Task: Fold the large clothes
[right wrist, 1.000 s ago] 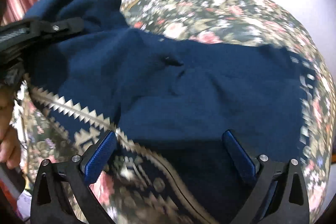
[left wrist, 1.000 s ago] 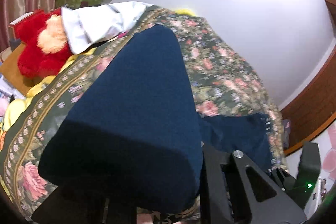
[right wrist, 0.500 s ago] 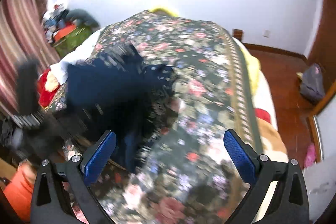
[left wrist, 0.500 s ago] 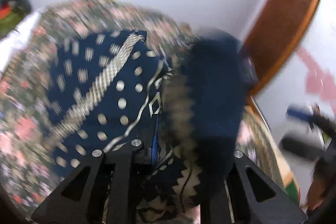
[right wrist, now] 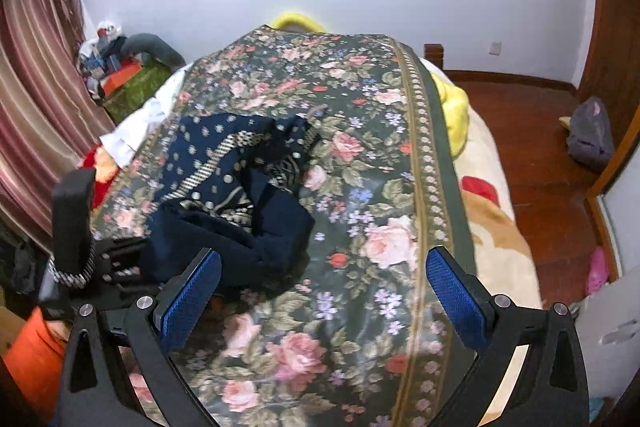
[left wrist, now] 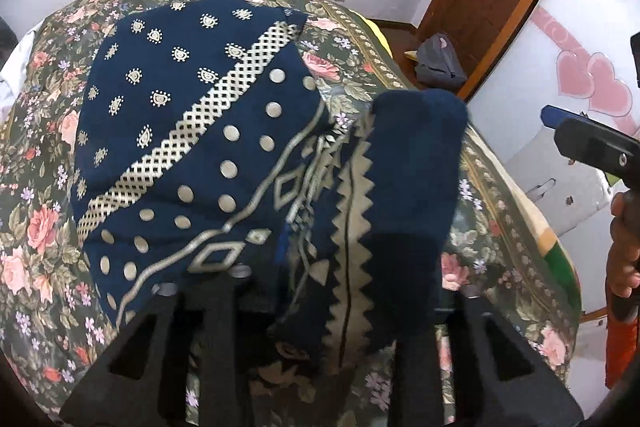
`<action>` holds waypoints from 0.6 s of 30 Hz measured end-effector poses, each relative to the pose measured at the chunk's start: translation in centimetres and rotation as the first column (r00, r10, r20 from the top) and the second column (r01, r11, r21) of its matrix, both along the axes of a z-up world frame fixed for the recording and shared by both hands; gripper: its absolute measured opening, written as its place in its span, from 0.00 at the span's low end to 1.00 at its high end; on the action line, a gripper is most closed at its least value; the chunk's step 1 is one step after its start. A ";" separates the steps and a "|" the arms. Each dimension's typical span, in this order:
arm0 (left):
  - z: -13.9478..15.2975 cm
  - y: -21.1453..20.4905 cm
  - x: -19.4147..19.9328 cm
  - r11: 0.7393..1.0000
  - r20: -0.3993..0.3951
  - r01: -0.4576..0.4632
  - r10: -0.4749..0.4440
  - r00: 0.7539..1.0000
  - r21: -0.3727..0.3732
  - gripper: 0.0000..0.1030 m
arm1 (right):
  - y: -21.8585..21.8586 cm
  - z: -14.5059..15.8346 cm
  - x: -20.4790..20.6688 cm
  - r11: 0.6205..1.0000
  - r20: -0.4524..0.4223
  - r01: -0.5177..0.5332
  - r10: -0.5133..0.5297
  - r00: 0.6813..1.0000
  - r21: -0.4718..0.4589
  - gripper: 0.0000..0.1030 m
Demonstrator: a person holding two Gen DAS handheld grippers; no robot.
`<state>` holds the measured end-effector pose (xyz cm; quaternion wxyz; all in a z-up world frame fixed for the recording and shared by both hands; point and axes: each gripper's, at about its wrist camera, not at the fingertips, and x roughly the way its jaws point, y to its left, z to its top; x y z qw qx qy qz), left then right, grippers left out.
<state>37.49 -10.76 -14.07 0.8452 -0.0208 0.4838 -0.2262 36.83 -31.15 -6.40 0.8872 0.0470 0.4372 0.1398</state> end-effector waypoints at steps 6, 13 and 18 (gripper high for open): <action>2.5 0.3 -2.1 1.000 -0.034 0.010 -0.009 0.999 0.006 0.61 | 1.5 1.6 0.1 0.999 0.025 -0.035 0.034 0.999 0.026 0.99; 6.6 5.8 -4.5 0.994 0.036 -0.083 0.086 0.996 -0.064 0.70 | 5.8 1.9 1.1 0.991 0.033 -0.123 0.122 0.992 0.045 0.99; 5.4 9.6 -3.6 0.976 0.099 -0.211 0.204 0.974 0.058 0.75 | 8.4 -2.3 2.6 0.989 -0.052 -0.149 0.149 0.988 0.008 0.99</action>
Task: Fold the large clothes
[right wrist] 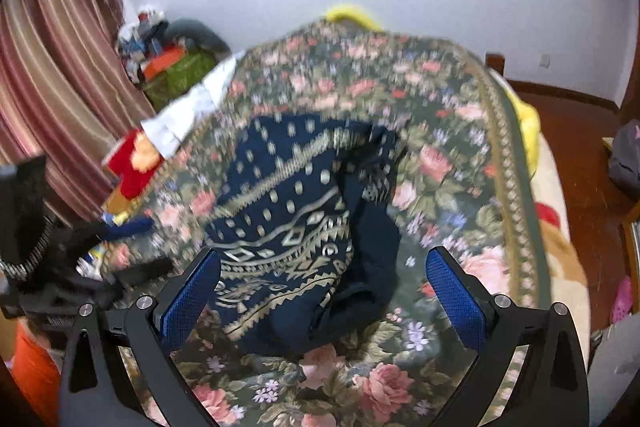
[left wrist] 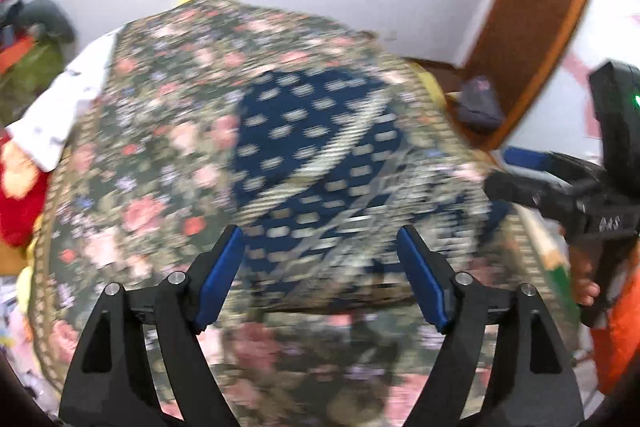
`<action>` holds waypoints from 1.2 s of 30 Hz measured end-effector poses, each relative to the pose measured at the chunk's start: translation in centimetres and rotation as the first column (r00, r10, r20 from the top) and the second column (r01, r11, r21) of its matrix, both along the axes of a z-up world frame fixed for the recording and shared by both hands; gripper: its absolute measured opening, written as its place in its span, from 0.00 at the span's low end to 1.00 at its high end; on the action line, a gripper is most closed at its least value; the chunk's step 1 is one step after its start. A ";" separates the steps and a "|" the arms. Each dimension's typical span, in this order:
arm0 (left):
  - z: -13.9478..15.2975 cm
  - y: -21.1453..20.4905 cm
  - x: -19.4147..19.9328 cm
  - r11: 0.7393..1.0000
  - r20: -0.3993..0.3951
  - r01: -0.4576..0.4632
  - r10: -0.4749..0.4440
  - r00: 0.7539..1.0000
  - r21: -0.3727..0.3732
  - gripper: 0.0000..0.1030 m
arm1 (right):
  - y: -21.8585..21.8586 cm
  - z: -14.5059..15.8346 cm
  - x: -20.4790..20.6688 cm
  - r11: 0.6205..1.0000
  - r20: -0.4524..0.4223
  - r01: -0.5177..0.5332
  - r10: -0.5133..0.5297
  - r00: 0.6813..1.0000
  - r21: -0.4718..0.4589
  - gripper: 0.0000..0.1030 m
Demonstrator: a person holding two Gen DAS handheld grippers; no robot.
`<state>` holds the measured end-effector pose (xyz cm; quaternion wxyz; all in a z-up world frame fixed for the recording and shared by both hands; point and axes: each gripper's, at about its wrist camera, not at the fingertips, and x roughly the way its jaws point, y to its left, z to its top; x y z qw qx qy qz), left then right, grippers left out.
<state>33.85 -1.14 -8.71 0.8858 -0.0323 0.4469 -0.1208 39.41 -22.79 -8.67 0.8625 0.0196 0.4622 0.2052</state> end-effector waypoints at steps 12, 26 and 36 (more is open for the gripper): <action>-7.1 2.0 1.1 0.999 -0.133 0.009 -0.002 0.991 0.052 0.75 | -3.3 -8.0 1.3 0.999 -0.267 0.039 -0.031 0.963 0.026 0.99; -2.8 5.4 5.6 0.998 -0.032 -0.038 0.036 0.999 -0.053 0.82 | -0.1 -5.4 7.2 0.998 -0.198 -0.020 0.031 0.980 0.056 1.00; -9.3 4.7 12.9 0.959 -0.199 -0.014 -0.045 0.979 -0.284 0.93 | 1.2 -10.3 12.0 0.985 -0.283 -0.092 0.131 0.950 0.148 1.00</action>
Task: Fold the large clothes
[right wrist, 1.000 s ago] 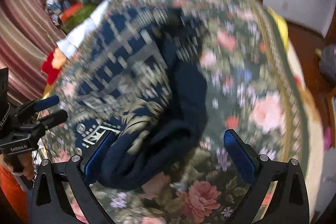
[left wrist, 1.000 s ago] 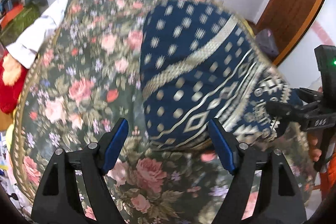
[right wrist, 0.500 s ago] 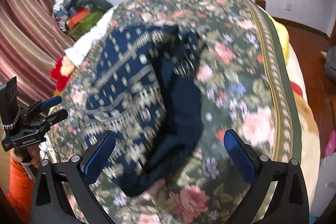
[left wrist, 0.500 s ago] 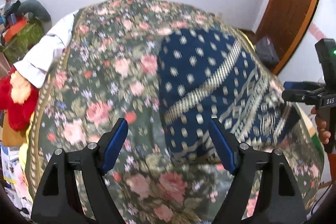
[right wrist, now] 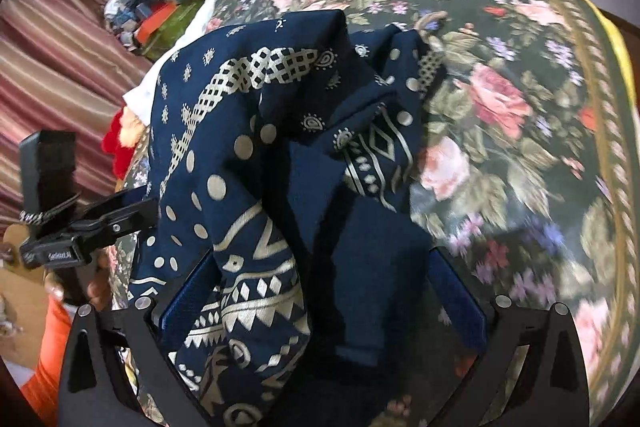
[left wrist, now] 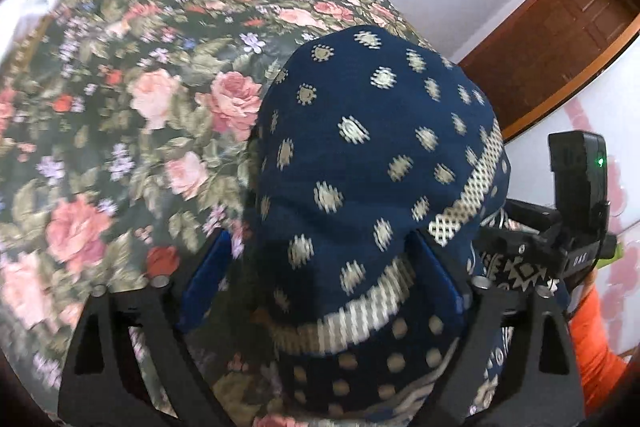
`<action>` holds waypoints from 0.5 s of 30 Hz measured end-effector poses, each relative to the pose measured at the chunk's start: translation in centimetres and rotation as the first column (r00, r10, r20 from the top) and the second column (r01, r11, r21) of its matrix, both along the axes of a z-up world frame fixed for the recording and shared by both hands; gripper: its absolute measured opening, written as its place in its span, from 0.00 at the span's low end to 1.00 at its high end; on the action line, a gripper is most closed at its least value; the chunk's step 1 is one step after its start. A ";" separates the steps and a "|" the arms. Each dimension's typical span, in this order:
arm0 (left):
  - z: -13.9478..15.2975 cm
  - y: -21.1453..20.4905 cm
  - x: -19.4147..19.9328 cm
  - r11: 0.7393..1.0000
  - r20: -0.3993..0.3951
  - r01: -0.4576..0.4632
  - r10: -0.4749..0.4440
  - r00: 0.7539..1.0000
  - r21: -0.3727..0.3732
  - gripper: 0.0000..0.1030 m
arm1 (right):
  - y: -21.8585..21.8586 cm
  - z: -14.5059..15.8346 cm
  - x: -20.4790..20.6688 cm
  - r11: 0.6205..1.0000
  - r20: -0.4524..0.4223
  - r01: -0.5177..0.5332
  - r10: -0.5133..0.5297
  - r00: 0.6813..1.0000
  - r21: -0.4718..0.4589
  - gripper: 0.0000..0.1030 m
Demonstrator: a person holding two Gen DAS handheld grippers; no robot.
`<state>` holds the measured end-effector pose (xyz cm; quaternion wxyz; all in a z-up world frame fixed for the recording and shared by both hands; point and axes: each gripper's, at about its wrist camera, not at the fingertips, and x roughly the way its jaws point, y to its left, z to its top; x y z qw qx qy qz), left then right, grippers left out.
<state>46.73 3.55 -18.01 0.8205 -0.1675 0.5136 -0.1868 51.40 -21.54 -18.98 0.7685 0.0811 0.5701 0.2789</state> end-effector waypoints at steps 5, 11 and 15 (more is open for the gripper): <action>-2.1 0.6 2.1 0.994 -0.039 0.001 -0.005 0.999 -0.114 0.96 | 0.3 -2.1 1.9 0.993 -0.061 -0.019 0.026 0.998 0.114 1.00; -4.2 0.8 3.8 0.976 -0.089 -0.002 -0.018 0.996 -0.218 0.96 | 1.7 -3.0 3.0 0.972 -0.056 -0.042 0.057 0.997 0.231 0.98; -3.6 0.3 4.0 0.977 -0.059 -0.003 -0.010 0.998 -0.214 0.80 | 2.5 -2.9 3.2 0.964 -0.058 -0.034 0.051 0.997 0.262 0.85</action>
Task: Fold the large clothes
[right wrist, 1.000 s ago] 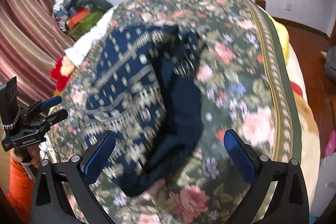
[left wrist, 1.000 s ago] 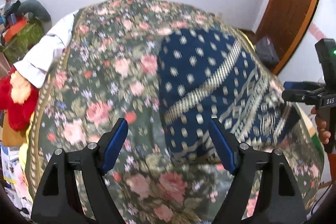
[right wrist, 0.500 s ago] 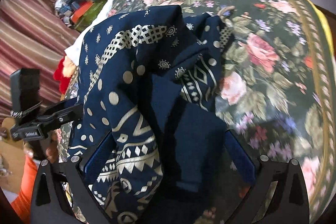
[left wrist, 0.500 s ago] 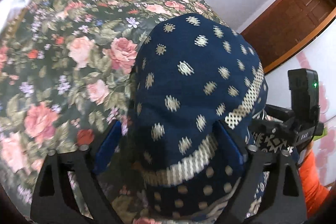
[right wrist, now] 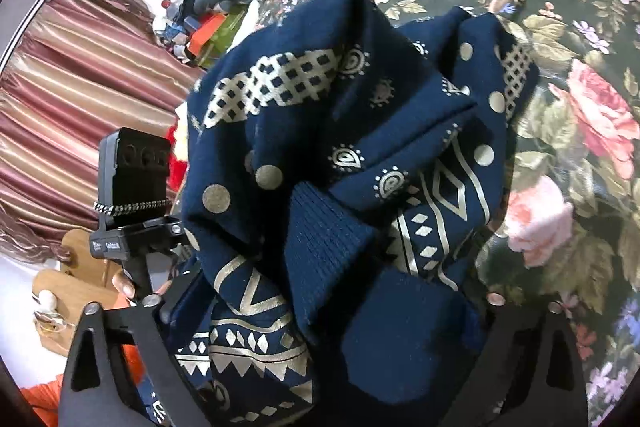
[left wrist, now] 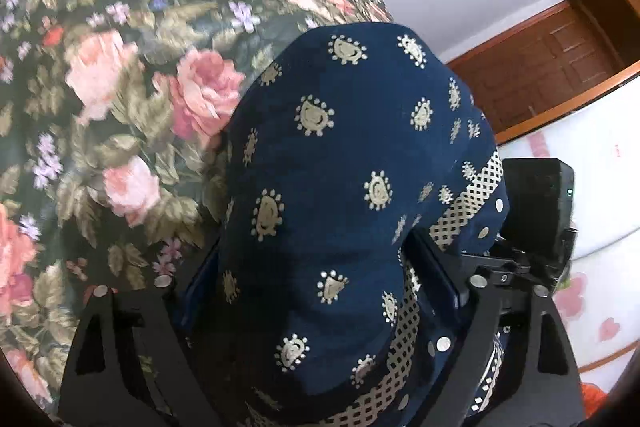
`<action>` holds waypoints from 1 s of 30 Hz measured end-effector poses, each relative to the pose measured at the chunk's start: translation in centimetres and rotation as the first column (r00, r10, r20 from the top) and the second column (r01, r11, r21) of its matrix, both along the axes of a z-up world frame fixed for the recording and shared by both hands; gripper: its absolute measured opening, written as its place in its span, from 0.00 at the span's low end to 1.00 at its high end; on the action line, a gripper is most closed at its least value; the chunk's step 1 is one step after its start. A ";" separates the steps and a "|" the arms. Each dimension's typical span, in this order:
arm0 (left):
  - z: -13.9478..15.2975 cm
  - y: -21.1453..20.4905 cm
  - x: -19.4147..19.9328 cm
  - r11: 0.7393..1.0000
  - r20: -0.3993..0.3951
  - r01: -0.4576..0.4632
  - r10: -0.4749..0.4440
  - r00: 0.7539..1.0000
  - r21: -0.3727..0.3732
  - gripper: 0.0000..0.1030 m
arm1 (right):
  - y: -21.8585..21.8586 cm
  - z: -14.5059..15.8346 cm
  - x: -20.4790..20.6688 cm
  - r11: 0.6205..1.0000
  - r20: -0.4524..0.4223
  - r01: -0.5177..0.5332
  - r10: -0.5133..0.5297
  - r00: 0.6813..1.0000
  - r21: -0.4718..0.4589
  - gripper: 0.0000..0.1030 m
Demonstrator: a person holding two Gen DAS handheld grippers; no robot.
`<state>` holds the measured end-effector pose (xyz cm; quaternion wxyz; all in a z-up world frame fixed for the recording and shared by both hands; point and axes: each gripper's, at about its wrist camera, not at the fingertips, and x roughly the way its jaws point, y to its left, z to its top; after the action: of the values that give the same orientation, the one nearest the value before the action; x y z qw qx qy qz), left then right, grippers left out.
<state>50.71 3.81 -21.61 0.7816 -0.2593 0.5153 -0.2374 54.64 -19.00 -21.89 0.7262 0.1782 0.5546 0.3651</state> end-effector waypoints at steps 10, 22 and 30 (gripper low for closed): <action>4.9 0.0 -3.4 0.997 0.109 0.015 -0.024 0.994 0.077 0.55 | 0.7 4.2 -3.0 0.999 0.067 -0.009 0.011 0.998 -0.032 0.48; 15.6 2.6 -10.4 0.992 0.293 -0.043 0.005 0.956 0.121 0.54 | 3.8 15.3 -9.2 0.999 0.231 -0.038 0.045 0.972 -0.037 0.45; 19.3 7.2 -15.9 0.986 0.362 -0.111 0.059 0.930 0.125 0.54 | 8.9 19.1 -13.4 0.995 0.294 -0.094 0.102 0.950 -0.040 0.45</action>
<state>34.76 11.01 -2.28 0.8883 -0.1772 0.3688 -0.2087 41.27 -10.11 -2.74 0.7841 0.0847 0.4524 0.4163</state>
